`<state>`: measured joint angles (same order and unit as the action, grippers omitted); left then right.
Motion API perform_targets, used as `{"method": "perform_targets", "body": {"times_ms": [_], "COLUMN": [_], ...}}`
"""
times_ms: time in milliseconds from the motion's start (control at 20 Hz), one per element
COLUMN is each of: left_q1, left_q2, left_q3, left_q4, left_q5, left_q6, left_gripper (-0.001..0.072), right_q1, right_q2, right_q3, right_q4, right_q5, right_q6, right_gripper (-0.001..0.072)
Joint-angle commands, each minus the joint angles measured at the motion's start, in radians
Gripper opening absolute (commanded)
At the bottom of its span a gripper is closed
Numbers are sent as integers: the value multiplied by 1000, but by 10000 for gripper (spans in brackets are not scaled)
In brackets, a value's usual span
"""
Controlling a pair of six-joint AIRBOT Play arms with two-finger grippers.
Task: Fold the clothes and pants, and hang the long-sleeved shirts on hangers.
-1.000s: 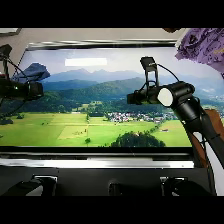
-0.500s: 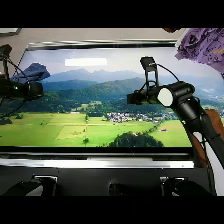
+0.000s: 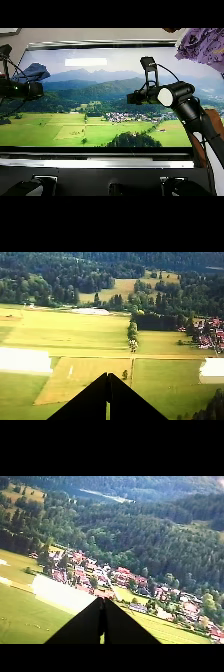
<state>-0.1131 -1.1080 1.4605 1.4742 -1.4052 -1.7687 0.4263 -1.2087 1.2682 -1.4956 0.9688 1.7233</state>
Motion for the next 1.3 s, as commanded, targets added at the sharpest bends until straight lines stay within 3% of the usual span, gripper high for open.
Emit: {"method": "perform_targets", "body": {"times_ms": [0, 350, 400, 450, 500, 550, 700, 900, 1100, 1250], "left_q1": [0, -1, 0, 5, 11, 28, 184, 378, 467, 487], "left_q2": [1, 0, -2, -8, -19, -39, -169, -511, -873, -1014], "left_q3": [0, 0, 0, 0, 0, 0, 45, 257, 515, 616], "left_q4": [0, 0, 5, 25, 68, 145, 219, 220, 220, 220], "left_q5": [0, 0, 0, 0, 6, 21, 154, 375, 433, 521], "left_q6": [0, -3, -5, -22, -64, -122, -162, -176, -176, -176], "left_gripper": [17, 21, 61, 163, 636, 720, 720, 720, 720, 720], "right_q1": [1, 1, 1, 1, 1, 1, 1, 1, 1, 1], "right_q2": [-1, -1, -1, -1, -1, -1, -1, -1, -1, -1], "right_q3": [1, 1, 1, 1, 1, 1, 1, 1, 1, 1], "right_q4": [1, 0, 0, 1, 0, 1, 0, 0, 0, 0], "right_q5": [0, 0, 0, 0, 0, 0, 0, 0, 0, 0], "right_q6": [0, -1, -1, -1, -1, -1, 0, -1, 0, 0], "right_gripper": [22, 22, 22, 22, 22, 22, 22, 22, 22, 22]}}
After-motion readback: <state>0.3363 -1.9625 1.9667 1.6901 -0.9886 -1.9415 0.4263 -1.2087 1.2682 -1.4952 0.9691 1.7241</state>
